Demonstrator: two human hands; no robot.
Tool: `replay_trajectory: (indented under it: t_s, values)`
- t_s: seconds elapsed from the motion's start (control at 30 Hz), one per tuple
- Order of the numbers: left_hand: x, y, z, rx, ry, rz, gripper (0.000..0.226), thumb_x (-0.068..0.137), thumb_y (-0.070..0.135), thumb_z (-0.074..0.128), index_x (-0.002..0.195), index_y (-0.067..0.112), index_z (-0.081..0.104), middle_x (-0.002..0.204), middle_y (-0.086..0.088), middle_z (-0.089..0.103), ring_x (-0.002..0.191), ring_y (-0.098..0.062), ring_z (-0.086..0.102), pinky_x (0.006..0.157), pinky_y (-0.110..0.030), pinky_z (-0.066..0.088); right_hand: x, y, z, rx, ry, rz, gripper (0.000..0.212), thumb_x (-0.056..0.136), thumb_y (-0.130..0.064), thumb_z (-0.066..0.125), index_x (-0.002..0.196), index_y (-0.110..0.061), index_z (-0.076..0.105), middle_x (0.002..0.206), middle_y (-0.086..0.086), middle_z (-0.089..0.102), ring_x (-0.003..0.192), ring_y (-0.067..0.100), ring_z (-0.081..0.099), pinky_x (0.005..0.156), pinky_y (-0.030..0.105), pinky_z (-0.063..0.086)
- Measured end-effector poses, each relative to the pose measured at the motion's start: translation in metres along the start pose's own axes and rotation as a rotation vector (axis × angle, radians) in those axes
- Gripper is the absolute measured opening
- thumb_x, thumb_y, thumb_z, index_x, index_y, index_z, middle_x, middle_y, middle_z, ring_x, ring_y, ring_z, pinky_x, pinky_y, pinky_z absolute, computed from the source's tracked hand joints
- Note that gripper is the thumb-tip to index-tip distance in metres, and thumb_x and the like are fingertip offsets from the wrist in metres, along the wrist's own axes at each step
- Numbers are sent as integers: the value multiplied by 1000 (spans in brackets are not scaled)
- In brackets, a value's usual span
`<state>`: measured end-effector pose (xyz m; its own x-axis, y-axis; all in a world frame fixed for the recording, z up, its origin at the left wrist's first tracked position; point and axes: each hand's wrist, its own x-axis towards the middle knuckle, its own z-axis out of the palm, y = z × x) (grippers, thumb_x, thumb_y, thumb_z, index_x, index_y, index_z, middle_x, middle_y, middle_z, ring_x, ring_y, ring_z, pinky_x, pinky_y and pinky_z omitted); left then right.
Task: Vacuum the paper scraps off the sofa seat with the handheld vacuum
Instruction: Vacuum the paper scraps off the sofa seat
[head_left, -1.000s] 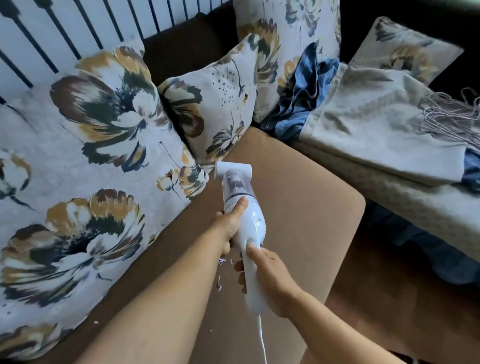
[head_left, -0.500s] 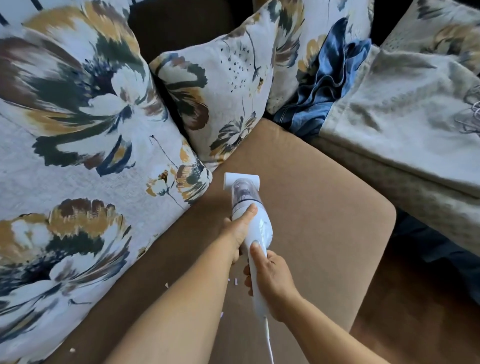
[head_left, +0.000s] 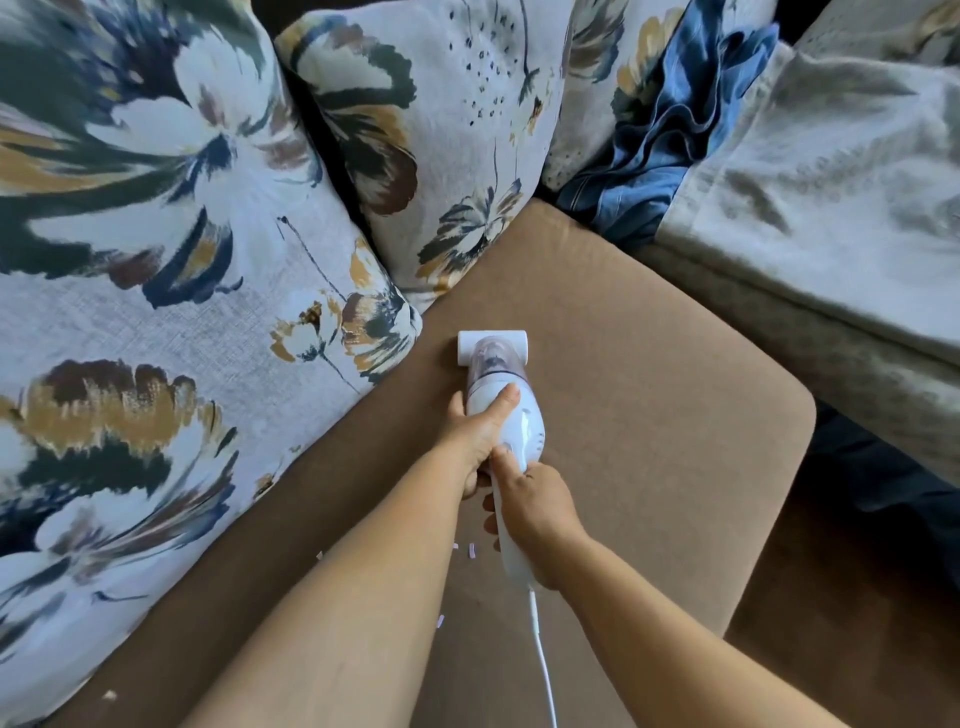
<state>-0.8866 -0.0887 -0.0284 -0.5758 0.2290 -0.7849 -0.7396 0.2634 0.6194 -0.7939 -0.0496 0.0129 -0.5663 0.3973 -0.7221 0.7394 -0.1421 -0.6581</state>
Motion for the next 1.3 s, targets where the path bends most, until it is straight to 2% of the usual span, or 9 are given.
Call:
replay_trajectory:
  t_s: [0.2,0.33,0.5,0.67,0.87,0.93,1.03,1.2,1.3]
  values:
    - [-19,-11,0,14,-25,-15,114,45,70,68,146,36,27,133,-4,58,109,-27,64,95,-48,52,-12,11,-1,-23,-18,17,53,98,-44,43,100,3,66,68,5,63,53,17,58,62,34,50]
    - [-36,-23,-2,34,-34,-38,105,55,68,67,146,37,27,131,-4,59,104,-29,66,92,-50,53,-27,26,0,-22,-18,37,53,97,-46,43,102,2,65,72,8,65,52,16,59,62,33,50]
    - [-58,-47,-11,85,-40,-35,111,49,72,66,146,35,27,132,-3,58,105,-29,65,93,-52,52,-53,50,9,30,-25,52,55,97,-44,43,101,5,67,70,6,64,47,15,56,57,30,47]
    - [-68,-84,-19,91,-26,-49,122,36,79,69,144,42,28,149,0,44,115,-27,61,94,-48,53,-84,75,14,53,-18,56,52,99,-43,43,100,4,65,65,4,60,48,16,56,55,29,47]
    - [-106,-112,-29,170,-29,-52,78,82,63,59,146,32,29,127,-1,59,105,-25,63,92,-42,53,-118,107,17,58,-31,67,45,98,-40,44,100,-1,65,68,5,59,48,16,56,51,26,46]
    - [-112,-124,-33,264,-30,-51,78,85,63,54,148,29,25,131,-2,55,109,-25,61,93,-40,52,-130,120,18,61,-37,81,42,98,-40,44,97,-3,63,68,5,59,49,17,56,50,26,46]
    - [-127,-140,-39,405,-57,-18,84,89,61,47,155,34,2,152,-1,35,120,-26,52,99,-38,47,-151,141,23,68,-35,85,37,97,-40,44,89,-7,59,66,5,58,48,17,55,51,26,45]
    - [-148,-155,-44,551,-61,0,73,95,48,38,154,41,-4,155,-4,32,105,-27,51,92,-37,49,-175,165,31,76,-41,86,36,97,-39,41,91,-7,57,66,5,56,46,16,53,48,24,43]
    - [-166,-168,-47,594,-68,18,73,95,51,40,154,40,-2,154,-4,33,92,-21,53,77,-32,49,-191,182,36,64,-37,79,35,96,-38,41,88,-7,55,64,4,56,45,16,53,49,24,43]
